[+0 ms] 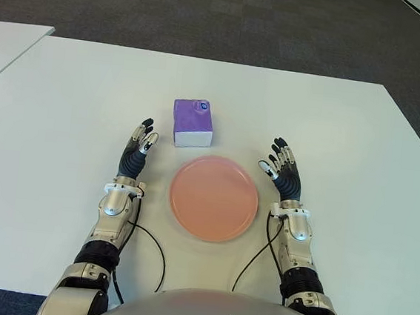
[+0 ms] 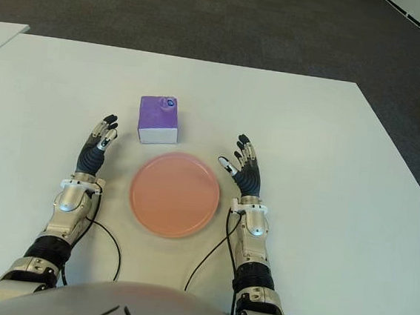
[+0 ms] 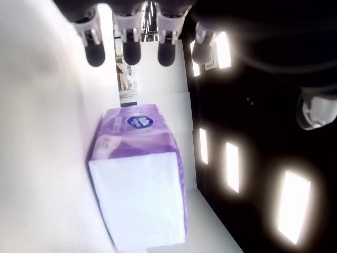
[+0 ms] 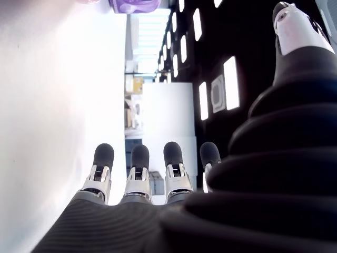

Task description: Put the tissue paper into the plate.

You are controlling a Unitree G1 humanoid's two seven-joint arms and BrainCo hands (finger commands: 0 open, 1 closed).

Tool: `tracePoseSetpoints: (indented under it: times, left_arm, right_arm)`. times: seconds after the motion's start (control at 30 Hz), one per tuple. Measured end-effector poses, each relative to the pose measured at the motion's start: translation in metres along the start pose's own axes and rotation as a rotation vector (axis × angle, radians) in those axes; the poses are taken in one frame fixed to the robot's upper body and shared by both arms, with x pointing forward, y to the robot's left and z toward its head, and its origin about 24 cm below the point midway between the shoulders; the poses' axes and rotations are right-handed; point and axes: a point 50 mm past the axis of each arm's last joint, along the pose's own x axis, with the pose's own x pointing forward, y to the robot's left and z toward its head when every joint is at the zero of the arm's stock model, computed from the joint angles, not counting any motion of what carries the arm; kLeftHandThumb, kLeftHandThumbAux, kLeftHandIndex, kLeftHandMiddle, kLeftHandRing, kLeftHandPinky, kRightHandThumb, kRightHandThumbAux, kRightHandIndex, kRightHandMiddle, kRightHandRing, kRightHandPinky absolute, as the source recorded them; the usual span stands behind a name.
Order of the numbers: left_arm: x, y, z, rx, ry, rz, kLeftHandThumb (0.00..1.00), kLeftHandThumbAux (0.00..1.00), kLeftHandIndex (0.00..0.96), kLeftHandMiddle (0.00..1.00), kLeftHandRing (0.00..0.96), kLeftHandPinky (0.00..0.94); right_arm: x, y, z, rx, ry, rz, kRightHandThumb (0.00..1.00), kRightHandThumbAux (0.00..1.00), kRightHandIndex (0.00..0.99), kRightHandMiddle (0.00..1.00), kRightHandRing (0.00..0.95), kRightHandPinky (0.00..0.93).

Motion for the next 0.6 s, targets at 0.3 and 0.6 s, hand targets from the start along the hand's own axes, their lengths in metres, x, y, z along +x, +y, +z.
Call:
tracePoseSetpoints:
  times: [0.3,0.6]
  left_arm:
    - [-0.0011,0.0001,-0.0015,0.000,0.021,0.001,0.000,0.277,0.000,0.000,0.000,0.000]
    - [-0.0011,0.0023,-0.0026,0.005,0.037,0.006,0.000,0.340,0.000,0.000,0.000,0.000]
  right_arm:
    - [-0.0001,-0.0001,-0.0004,0.001,0.003,0.006,0.001,0.681,0.000,0.000,0.000,0.000]
    - [-0.0001,-0.0003,-0.0006,0.001,0.004,0.004,0.007,0.674,0.000,0.000,0.000,0.000]
